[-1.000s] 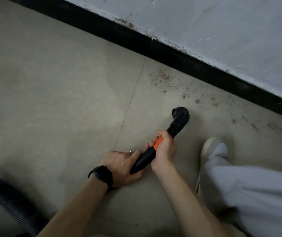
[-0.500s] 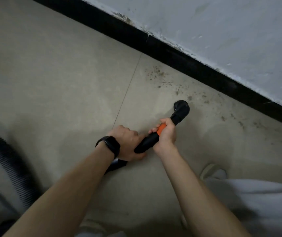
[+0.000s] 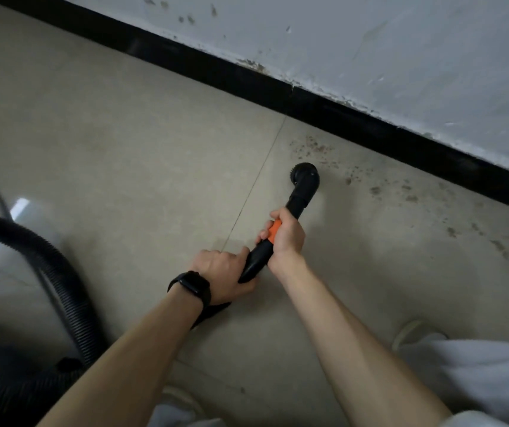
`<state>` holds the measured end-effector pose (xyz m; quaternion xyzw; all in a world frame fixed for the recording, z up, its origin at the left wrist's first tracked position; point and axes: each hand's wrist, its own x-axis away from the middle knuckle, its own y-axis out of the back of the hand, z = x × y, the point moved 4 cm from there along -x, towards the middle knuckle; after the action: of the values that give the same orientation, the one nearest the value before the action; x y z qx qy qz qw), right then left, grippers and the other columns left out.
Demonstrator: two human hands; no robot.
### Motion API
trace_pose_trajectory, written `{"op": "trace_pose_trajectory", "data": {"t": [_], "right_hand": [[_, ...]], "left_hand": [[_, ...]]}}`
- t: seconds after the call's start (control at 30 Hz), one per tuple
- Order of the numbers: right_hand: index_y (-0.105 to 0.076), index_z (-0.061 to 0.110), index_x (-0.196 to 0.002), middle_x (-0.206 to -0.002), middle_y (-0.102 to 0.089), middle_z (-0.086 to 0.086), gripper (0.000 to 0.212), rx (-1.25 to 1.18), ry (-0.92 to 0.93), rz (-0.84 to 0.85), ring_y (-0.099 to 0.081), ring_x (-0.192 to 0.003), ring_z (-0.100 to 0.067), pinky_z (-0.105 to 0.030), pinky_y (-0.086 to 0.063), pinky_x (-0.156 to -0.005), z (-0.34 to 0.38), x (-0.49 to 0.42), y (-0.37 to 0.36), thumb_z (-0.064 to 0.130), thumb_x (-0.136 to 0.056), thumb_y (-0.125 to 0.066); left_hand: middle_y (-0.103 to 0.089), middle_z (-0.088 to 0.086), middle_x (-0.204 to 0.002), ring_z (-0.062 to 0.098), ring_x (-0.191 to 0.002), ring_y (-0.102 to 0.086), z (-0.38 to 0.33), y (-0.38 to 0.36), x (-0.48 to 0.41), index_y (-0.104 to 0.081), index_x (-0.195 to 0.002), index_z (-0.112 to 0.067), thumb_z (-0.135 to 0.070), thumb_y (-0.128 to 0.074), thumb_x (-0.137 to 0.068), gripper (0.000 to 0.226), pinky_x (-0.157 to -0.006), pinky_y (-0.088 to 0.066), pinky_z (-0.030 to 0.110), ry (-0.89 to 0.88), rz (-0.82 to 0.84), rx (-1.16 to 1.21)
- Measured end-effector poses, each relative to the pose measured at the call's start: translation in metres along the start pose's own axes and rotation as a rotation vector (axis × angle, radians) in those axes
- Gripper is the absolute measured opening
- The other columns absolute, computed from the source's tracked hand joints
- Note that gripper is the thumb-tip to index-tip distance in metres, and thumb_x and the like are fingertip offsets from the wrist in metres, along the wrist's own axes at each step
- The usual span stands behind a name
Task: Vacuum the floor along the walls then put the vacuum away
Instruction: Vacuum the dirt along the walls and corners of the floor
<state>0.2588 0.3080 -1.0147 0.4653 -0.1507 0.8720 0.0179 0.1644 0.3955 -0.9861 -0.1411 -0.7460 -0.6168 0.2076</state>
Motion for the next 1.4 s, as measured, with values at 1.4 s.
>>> {"op": "trace_pose_trajectory", "data": {"t": [1.4], "right_hand": [[-0.057,0.010,-0.094,-0.047,-0.055,0.001,0.015,0.305,0.148,0.007,-0.048,-0.033,-0.018,-0.028,-0.046,-0.044,0.068,-0.073,-0.090,0.015,-0.082,-0.064]], "left_hand": [[-0.062,0.009,-0.086,0.027,-0.067,-0.058,0.010,0.031,-0.059,-0.035,-0.099,-0.017,-0.052,-0.044,-0.098,0.037,-0.055,-0.042,0.035,0.407,-0.135,0.599]]}}
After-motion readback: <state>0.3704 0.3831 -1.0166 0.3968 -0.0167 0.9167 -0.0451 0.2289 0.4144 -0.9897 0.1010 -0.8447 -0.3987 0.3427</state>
